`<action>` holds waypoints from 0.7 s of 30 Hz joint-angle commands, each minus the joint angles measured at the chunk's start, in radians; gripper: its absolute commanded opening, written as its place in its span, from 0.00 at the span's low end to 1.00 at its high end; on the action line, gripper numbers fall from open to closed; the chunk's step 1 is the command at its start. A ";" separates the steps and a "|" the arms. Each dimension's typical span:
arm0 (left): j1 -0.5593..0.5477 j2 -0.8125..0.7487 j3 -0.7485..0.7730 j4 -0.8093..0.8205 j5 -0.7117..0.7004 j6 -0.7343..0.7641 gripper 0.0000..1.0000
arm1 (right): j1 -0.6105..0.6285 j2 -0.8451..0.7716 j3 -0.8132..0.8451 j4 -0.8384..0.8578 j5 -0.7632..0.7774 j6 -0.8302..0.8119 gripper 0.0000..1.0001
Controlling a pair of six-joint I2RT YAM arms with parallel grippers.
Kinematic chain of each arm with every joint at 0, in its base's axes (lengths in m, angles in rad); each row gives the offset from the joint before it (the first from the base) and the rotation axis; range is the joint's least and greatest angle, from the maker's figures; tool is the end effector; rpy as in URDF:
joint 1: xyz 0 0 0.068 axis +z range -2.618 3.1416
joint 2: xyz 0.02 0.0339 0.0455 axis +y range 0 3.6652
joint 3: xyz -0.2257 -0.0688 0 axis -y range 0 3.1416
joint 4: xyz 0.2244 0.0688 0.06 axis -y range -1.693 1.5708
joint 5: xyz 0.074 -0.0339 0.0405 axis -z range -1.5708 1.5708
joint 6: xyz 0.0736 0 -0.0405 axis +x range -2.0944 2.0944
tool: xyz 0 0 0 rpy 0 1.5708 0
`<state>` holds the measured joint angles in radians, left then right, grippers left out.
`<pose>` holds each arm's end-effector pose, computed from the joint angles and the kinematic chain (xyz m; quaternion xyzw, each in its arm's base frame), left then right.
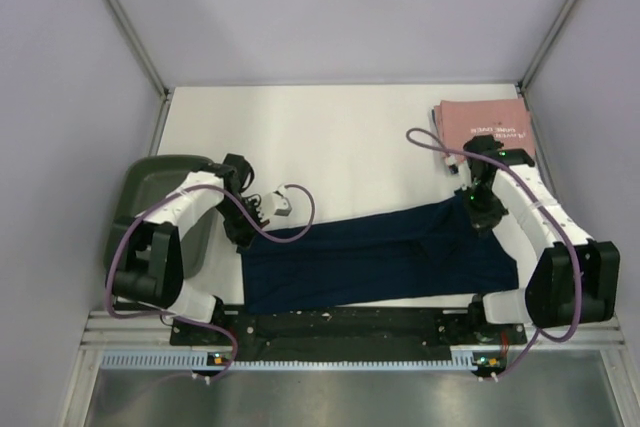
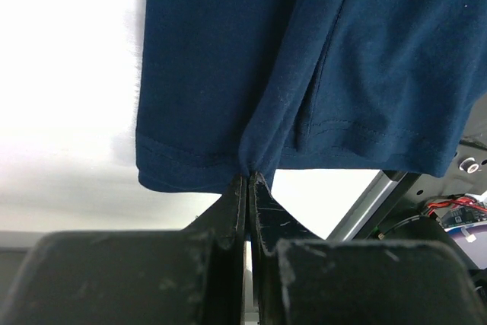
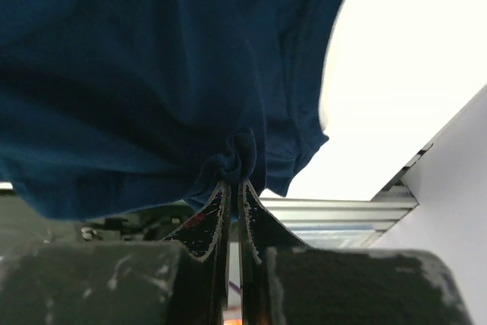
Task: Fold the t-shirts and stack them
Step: Fold the other side of the tshirt into a rectangle
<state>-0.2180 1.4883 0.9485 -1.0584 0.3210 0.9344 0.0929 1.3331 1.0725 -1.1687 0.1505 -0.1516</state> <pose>0.2105 -0.0704 0.1308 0.5360 0.8289 -0.1544 0.0434 0.2199 0.0094 0.1877 -0.1160 0.9879 -0.0770 0.0683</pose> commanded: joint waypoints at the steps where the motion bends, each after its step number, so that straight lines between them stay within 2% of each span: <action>1: -0.001 0.018 0.039 -0.014 0.009 0.021 0.00 | 0.050 0.041 -0.065 -0.040 0.079 -0.074 0.00; 7: -0.009 0.035 0.035 -0.003 0.013 0.021 0.00 | 0.050 0.063 -0.072 -0.031 0.086 -0.071 0.00; 9: -0.015 0.041 0.033 -0.005 0.015 0.018 0.00 | 0.050 0.067 -0.086 -0.020 0.095 -0.065 0.08; 11: -0.021 0.043 0.033 -0.015 0.012 0.020 0.01 | 0.050 0.066 -0.089 -0.013 0.103 -0.059 0.24; 13: -0.026 0.035 0.033 -0.038 0.013 0.033 0.20 | 0.048 0.061 -0.089 -0.006 0.127 -0.052 0.45; 14: -0.026 0.024 0.035 -0.057 0.018 0.047 0.35 | 0.050 0.060 -0.085 -0.005 0.142 -0.048 0.56; 16: -0.027 0.003 0.055 -0.119 0.044 0.087 0.49 | 0.050 0.046 -0.050 0.000 0.173 -0.029 0.61; 19: -0.026 -0.052 0.125 -0.233 0.124 0.141 0.54 | 0.045 0.009 0.068 0.041 0.095 -0.003 0.62; 21: -0.018 -0.065 0.183 -0.238 0.159 0.113 0.56 | 0.015 -0.020 0.096 0.127 -0.049 0.020 0.63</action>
<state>-0.2428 1.5043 1.0084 -1.1831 0.3622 1.0065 0.1390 1.3937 1.0454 -1.1862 0.2562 -0.1856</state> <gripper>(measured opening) 0.542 0.620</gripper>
